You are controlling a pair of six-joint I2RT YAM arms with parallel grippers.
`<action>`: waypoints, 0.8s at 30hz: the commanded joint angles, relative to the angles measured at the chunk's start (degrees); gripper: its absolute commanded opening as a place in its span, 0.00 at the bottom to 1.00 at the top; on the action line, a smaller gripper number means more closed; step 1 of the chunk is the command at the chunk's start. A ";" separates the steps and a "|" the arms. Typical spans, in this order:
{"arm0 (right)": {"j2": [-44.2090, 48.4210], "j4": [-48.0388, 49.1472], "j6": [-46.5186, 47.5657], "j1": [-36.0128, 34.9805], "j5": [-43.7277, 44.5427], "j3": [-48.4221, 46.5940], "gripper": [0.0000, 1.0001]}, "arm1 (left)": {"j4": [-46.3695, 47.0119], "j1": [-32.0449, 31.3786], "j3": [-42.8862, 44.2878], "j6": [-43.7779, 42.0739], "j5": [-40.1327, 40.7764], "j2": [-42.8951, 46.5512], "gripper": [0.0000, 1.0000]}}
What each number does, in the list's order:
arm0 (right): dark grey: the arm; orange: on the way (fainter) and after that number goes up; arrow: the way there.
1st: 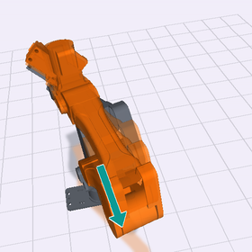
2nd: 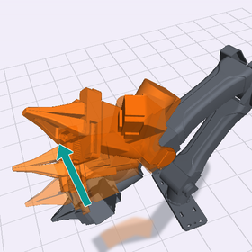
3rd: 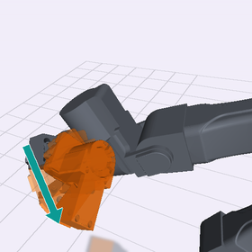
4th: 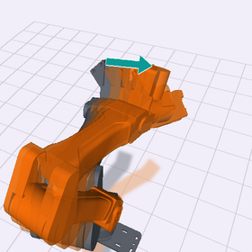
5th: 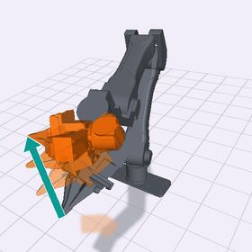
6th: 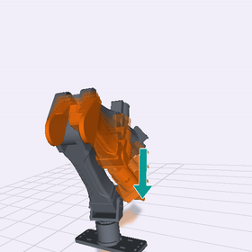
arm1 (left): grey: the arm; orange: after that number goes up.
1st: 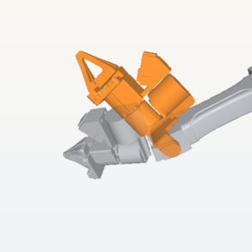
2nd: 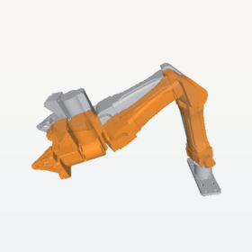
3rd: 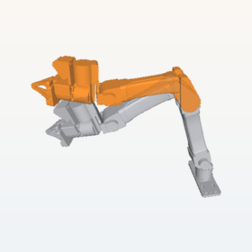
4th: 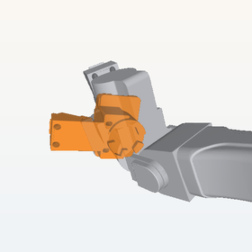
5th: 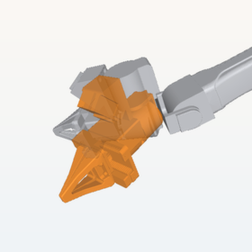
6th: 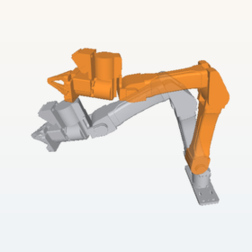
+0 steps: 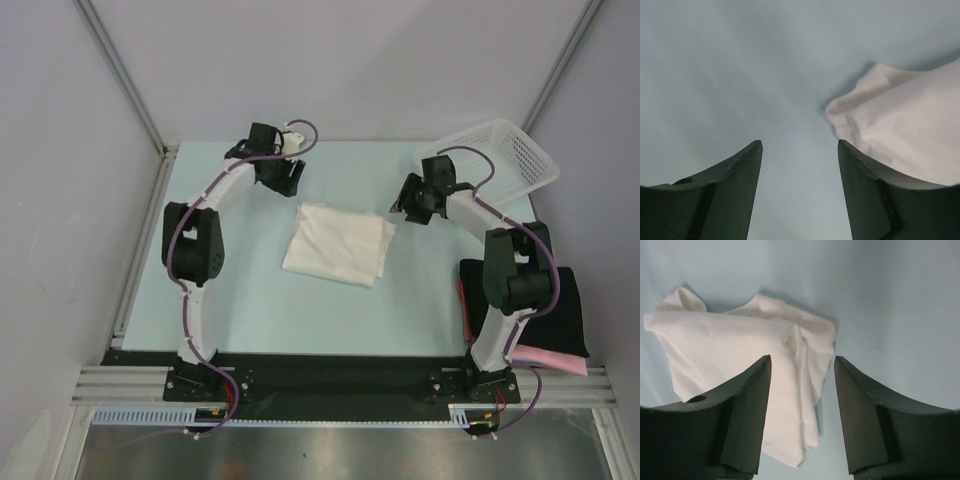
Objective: Fold and stack the t-shirts
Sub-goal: Fold the tshirt, then neatly place the folded tshirt to the corner
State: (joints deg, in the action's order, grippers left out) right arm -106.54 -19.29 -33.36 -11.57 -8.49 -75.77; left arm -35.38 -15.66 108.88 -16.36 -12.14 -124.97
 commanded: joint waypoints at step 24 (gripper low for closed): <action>-0.95 15.14 -7.67 -7.24 -5.57 16.70 0.79 | 6.21 -1.22 -1.51 12.13 -0.26 -5.19 0.62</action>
State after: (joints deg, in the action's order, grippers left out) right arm -104.40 -8.78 -38.52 -19.42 -12.64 -61.39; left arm -27.97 -16.60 101.78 -7.01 -14.87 -127.87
